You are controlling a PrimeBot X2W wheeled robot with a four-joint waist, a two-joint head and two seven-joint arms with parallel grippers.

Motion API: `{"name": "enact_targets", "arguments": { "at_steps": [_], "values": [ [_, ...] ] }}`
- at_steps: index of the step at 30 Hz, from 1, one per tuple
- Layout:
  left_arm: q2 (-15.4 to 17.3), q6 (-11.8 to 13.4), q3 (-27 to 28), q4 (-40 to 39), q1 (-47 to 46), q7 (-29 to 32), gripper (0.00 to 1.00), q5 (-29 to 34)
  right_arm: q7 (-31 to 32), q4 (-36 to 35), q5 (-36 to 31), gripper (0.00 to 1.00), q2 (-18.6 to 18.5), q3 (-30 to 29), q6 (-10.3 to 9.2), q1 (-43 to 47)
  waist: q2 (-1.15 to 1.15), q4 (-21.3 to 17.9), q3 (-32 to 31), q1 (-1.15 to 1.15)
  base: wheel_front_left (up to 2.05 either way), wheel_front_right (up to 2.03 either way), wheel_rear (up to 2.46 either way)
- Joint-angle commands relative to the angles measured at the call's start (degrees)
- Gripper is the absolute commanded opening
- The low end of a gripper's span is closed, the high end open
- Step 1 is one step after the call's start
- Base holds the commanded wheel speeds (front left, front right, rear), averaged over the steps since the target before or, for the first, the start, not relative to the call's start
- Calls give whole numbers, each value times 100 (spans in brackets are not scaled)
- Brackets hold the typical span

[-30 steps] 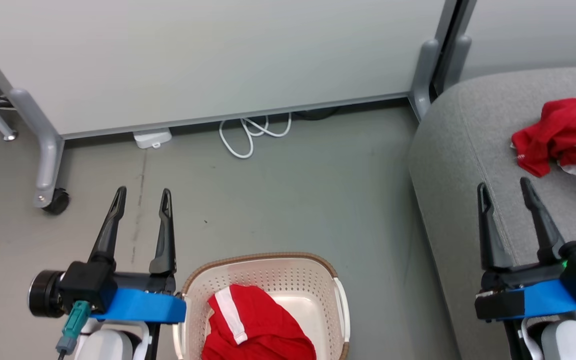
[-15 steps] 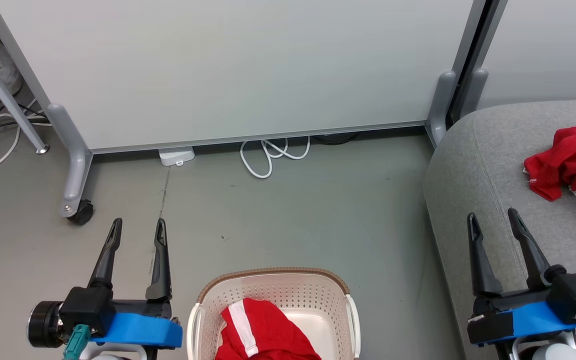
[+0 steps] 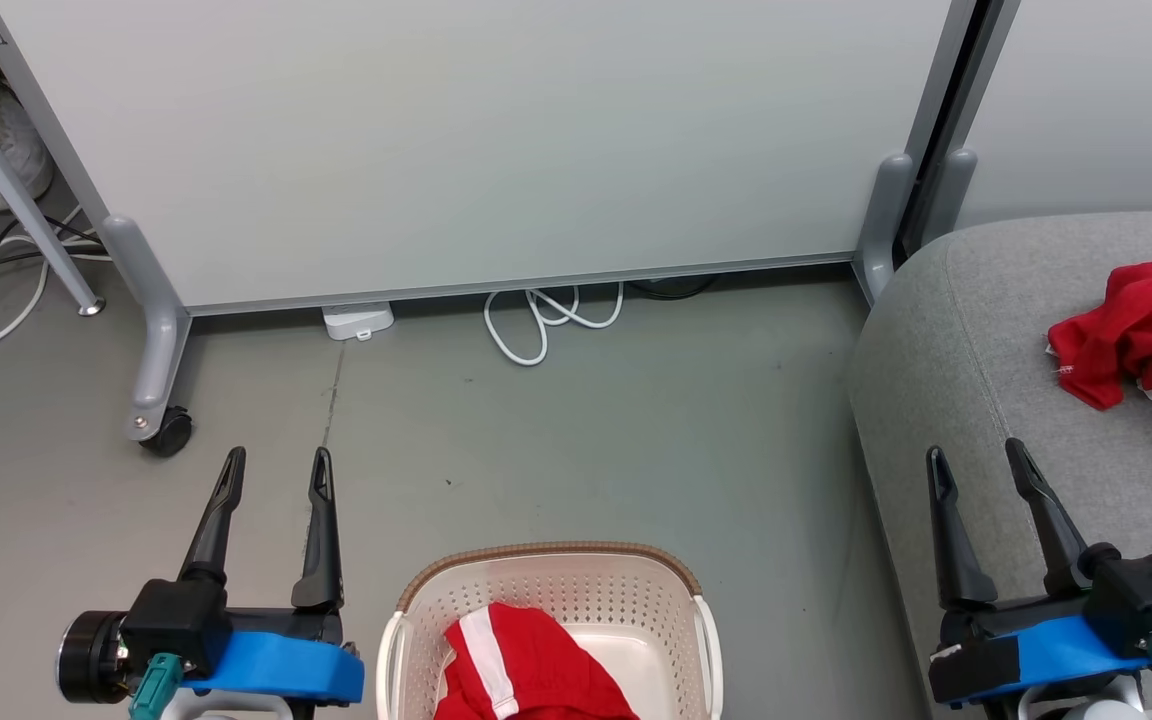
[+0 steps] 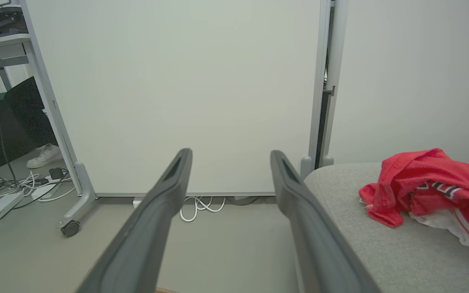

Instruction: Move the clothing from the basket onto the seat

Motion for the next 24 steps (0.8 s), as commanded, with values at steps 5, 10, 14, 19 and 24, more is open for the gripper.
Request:
{"name": "enact_targets", "arguments": {
  "at_steps": [5, 10, 14, 19, 24],
  "values": [
    [-10, -41, 42, 16, -6, -15, 100, 50, -20, 38, 37, 100, 14, 24, 3, 28, 0, 9, -7, 0, 0, 0, 0],
    [-13, -44, 77, 28, -17, -15, 100, 57, -20, 62, 61, 100, 14, 57, 3, -6, 0, -1, -9, 0, 0, 0, 0],
    [-14, -54, 96, 40, -33, -15, 100, 73, -20, 80, 90, 100, 14, 93, 3, -58, 0, -33, 5, 0, 0, 0, 0],
    [42, -85, -73, 206, -290, -15, 100, 99, -20, 42, 66, 100, 14, 120, 3, -165, 0, -104, 130, 0, 0, 0, 0],
    [179, -102, -373, 540, -696, -15, 100, 119, -20, -44, -7, 100, 13, 131, 3, -355, 0, -177, 394, 0, 0, 0, 0]
  ]
}}
